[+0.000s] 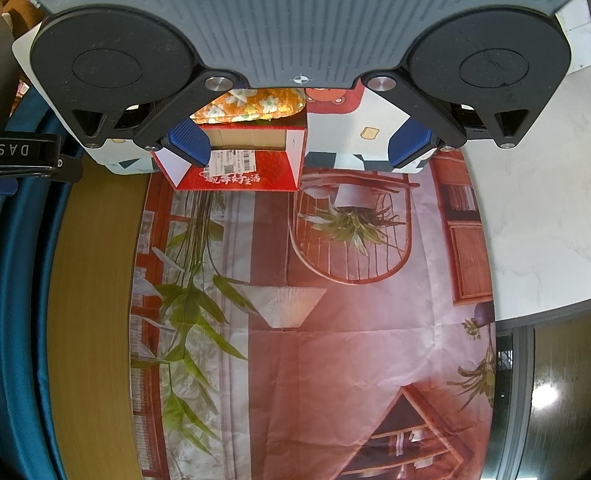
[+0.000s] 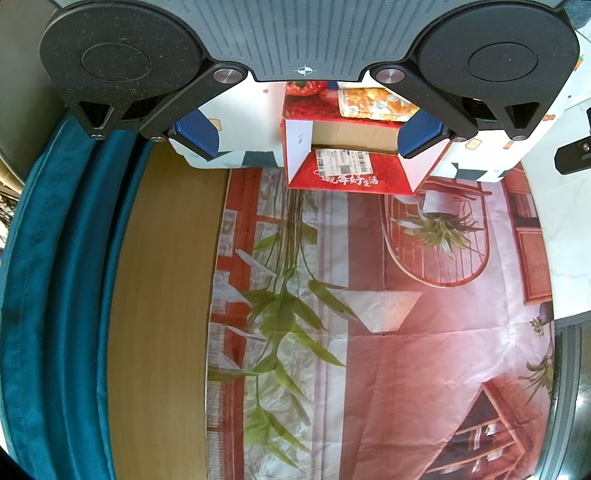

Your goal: Organize soft objects

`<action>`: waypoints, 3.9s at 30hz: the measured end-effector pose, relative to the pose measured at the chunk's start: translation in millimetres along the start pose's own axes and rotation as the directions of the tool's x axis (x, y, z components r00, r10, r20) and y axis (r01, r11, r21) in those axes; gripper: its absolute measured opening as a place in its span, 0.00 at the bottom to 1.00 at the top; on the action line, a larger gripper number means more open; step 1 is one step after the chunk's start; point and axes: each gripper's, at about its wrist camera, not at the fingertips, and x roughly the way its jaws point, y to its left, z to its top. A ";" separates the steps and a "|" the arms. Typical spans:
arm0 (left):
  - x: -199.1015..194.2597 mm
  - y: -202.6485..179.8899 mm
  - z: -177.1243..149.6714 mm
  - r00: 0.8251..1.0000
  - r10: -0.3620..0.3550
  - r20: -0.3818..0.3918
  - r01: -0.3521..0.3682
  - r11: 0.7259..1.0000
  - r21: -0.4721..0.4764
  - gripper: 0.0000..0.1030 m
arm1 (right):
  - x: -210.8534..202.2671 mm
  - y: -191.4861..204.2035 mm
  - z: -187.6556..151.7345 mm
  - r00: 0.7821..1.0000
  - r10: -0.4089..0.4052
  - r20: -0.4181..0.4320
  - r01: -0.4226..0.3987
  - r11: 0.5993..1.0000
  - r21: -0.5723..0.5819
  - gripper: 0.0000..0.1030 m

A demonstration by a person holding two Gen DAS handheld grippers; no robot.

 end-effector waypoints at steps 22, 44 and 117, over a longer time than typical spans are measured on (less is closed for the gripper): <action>125.5 10.4 -91.9 0.962 -0.053 -0.267 0.040 0.998 -0.052 0.96 | 111.1 -22.5 -112.3 0.982 0.178 -0.058 -0.171 0.979 0.111 1.00; 183.4 -11.9 -135.9 0.860 -0.346 -0.375 0.300 0.937 -0.178 0.45 | 171.1 -20.4 -155.2 0.945 0.254 -0.205 -0.246 0.967 0.061 0.80; 300.0 -48.2 25.2 0.892 -0.431 -0.137 0.441 0.897 0.045 0.43 | 296.8 3.3 1.2 0.878 0.471 -0.082 -0.478 0.860 -0.178 0.44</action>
